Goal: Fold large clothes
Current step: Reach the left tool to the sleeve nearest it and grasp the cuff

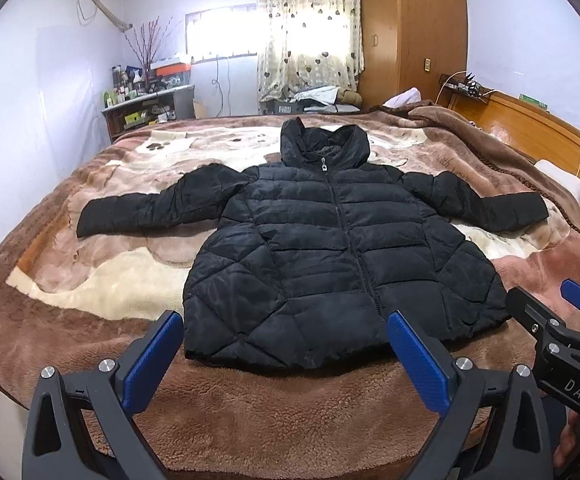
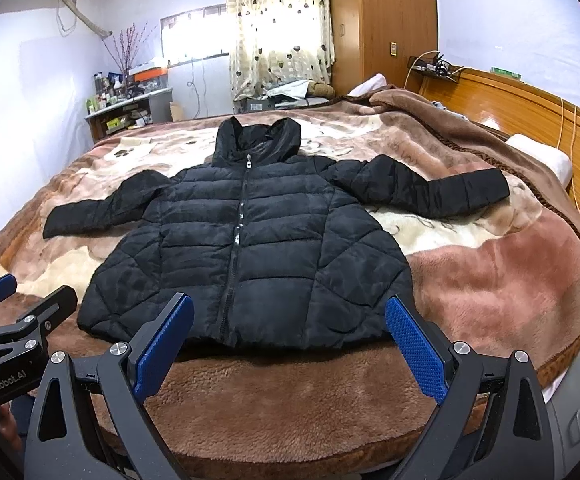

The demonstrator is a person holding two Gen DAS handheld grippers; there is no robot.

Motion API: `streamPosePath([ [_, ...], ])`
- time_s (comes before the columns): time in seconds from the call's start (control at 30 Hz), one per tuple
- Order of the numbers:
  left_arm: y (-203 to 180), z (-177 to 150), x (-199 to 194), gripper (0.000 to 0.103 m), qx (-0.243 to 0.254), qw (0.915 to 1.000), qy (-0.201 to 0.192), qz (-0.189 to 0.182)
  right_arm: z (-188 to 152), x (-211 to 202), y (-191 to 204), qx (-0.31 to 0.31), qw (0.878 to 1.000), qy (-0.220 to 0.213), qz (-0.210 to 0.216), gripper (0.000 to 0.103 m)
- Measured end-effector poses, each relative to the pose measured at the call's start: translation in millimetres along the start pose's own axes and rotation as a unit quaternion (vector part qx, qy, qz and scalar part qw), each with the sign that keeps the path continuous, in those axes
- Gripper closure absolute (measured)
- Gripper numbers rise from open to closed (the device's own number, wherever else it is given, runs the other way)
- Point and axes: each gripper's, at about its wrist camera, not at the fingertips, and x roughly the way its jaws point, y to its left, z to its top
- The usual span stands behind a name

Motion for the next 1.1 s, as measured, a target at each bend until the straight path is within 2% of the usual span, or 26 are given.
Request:
streamPosePath([
  [0.17, 17, 7, 23, 0.000, -0.017, 0.9997, 0.009, -0.013, 7, 18, 4, 0.001, 1.000, 0.009, 0.010, 0.007],
  [0.3, 55, 24, 49, 0.000, -0.049, 0.9986, 0.002, -0.019, 21, 44, 11, 0.005, 0.999, 0.017, 0.051, 0.006],
  [0.4, 97, 43, 76, 0.000, -0.076, 0.9970, -0.007, 0.011, 36, 68, 18, 0.007, 0.996, 0.011, 0.089, 0.006],
  [0.47, 130, 56, 97, 0.000, -0.101, 0.9945, -0.008, 0.029, 48, 85, 28, -0.008, 0.995, 0.001, 0.096, 0.006],
  [0.63, 222, 80, 158, 0.000, -0.180, 0.9812, 0.008, 0.070, 76, 128, 55, -0.043, 0.994, -0.009, 0.102, 0.006],
  [0.7, 248, 85, 175, 0.000, -0.204, 0.9763, 0.006, 0.073, 84, 145, 63, -0.047, 0.993, -0.005, 0.106, 0.006],
  [0.8, 289, 91, 204, 0.000, -0.241, 0.9657, 0.004, 0.096, 93, 171, 77, -0.056, 0.993, 0.003, 0.101, 0.006],
  [0.9, 327, 92, 237, 0.000, -0.281, 0.9517, 0.026, 0.120, 99, 194, 89, -0.061, 0.992, 0.014, 0.109, 0.006],
  [0.97, 351, 92, 256, 0.000, -0.293, 0.9427, 0.028, 0.157, 103, 204, 96, -0.064, 0.991, 0.019, 0.113, 0.006],
  [1.0, 359, 92, 264, 0.000, -0.301, 0.9391, 0.032, 0.162, 104, 210, 101, -0.069, 0.991, 0.023, 0.116, 0.006],
  [1.1, 391, 90, 291, 0.000, -0.345, 0.9265, 0.049, 0.142, 104, 219, 109, -0.078, 0.989, 0.027, 0.122, 0.006],
])
